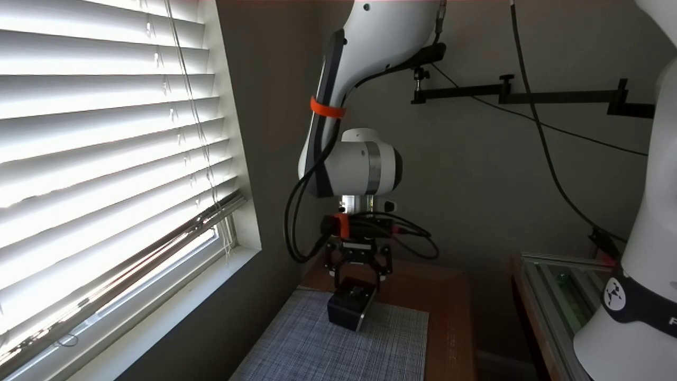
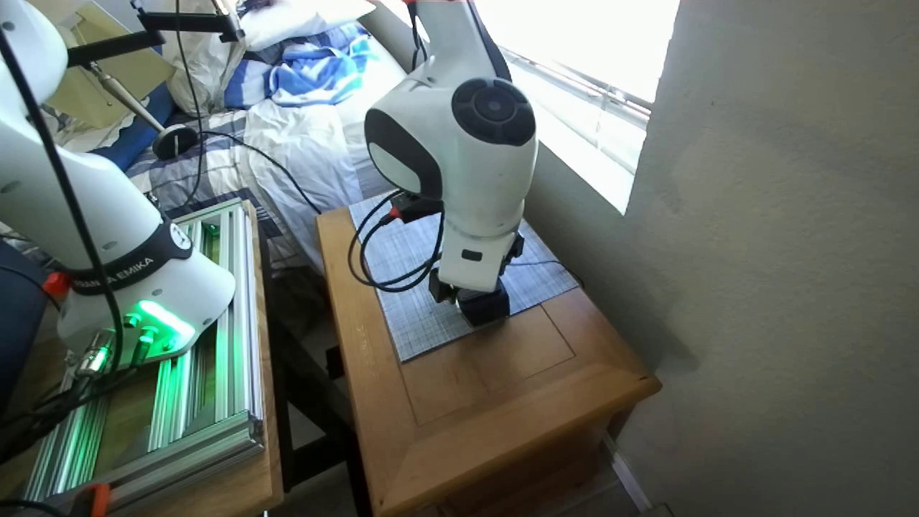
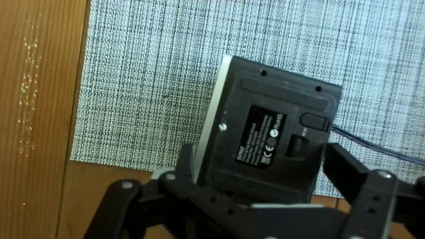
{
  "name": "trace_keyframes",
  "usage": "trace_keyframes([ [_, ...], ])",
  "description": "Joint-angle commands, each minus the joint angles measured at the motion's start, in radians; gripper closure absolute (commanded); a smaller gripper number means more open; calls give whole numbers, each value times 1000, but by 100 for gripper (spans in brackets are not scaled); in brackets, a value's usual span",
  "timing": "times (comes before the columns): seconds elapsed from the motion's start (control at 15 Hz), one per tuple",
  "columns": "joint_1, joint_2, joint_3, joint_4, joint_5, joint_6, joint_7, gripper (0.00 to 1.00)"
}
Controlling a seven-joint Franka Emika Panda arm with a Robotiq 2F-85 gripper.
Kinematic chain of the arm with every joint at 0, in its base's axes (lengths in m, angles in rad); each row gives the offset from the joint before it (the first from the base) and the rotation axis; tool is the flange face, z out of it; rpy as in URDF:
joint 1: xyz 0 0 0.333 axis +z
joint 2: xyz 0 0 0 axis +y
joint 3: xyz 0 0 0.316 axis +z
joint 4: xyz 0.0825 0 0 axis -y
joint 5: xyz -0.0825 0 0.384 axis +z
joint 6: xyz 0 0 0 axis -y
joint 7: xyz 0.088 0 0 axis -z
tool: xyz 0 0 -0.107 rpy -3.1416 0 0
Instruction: Lift the alarm clock and put it up straight
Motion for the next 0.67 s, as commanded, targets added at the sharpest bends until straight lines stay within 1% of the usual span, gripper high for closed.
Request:
trace_keyframes([
  [0.0, -8, 20, 4, 23, 36, 20, 13, 0],
  [0.6, -19, 47, 9, 47, 91, 8, 11, 0],
])
